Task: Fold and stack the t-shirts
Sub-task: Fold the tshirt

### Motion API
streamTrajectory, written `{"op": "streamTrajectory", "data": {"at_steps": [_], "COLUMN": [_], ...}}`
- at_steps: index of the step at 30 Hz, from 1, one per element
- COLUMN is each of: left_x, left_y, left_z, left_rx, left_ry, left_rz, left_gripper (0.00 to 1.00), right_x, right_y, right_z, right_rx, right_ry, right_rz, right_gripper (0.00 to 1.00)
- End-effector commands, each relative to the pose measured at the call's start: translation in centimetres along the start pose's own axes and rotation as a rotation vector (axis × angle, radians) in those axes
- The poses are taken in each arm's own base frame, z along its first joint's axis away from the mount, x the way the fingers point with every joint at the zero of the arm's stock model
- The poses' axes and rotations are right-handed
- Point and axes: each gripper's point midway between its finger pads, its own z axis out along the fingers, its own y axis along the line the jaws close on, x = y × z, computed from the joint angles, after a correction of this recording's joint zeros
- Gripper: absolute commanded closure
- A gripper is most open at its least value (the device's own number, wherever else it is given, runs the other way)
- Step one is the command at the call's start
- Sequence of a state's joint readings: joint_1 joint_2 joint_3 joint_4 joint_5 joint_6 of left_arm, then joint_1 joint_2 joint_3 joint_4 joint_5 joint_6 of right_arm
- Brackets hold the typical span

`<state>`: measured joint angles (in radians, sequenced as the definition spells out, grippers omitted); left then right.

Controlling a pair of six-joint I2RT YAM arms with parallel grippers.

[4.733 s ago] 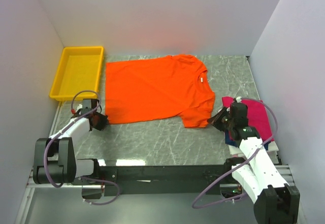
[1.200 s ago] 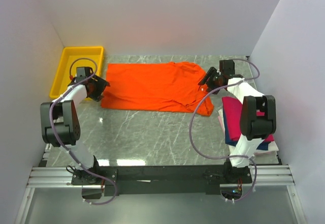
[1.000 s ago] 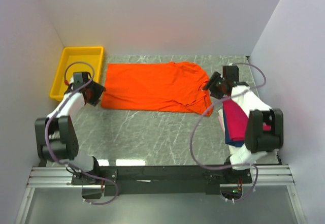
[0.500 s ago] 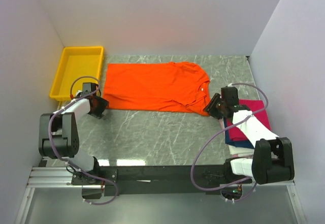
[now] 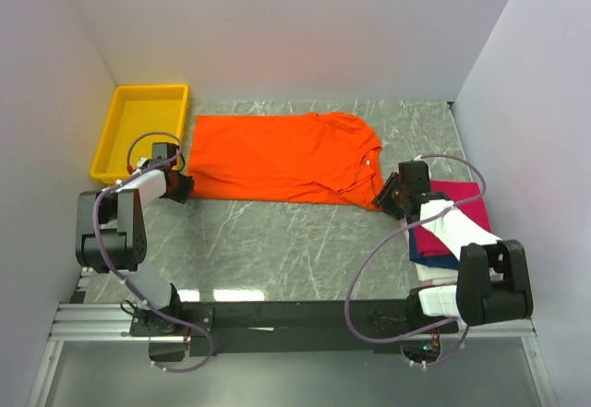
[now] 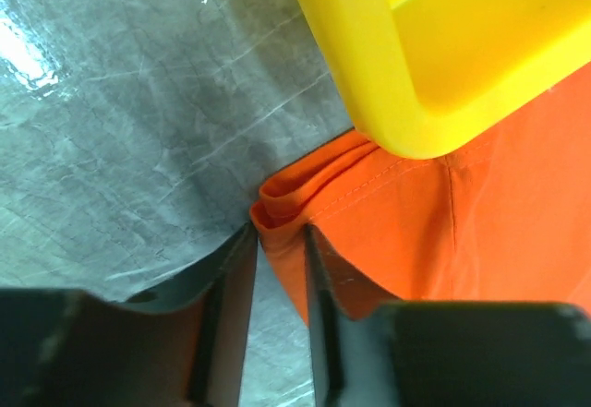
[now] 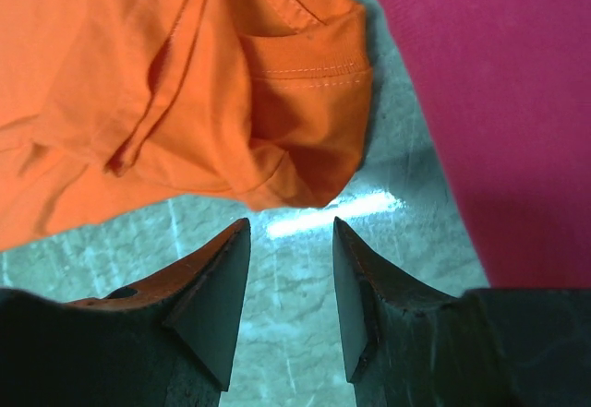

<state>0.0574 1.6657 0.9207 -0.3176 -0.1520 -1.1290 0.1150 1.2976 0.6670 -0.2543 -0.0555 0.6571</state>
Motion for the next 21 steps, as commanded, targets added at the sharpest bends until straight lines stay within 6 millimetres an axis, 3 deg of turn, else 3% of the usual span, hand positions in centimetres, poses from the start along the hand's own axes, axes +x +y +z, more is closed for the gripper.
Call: {"op": "streamTrajectory", "data": {"at_steps": [1,9,14,16,21], "left_x": [-0.3,-0.3,-0.4,-0.7,-1.0], "left_y": [0.0,-0.2,-0.4,-0.5,-0.4], "left_z": [0.5,0.5,0.3,0.1,0.0], "left_rx": [-0.020,-0.015,-0.017,-0.015,-0.021], "left_ry": [-0.019,-0.010,-0.009,-0.016,-0.020], "left_rz": [0.002,0.013,0.019,0.018,0.024], "left_gripper": [0.69,0.87,0.97,0.99,0.99], "right_x": [-0.6,0.1,-1.4,-2.3,-3.6], "right_y": [0.5,0.9,0.2,0.2,0.4], "right_z": [0.8,2.1,2.6,2.5,2.3], "right_rx": [-0.007,0.022,0.087,0.106,0.125], "right_ry": [-0.032,-0.010,-0.064,-0.100,-0.130], "right_rz": [-0.008,-0.013,-0.008,-0.006,-0.013], "right_gripper": [0.52,0.52,0.53,0.59,0.93]}}
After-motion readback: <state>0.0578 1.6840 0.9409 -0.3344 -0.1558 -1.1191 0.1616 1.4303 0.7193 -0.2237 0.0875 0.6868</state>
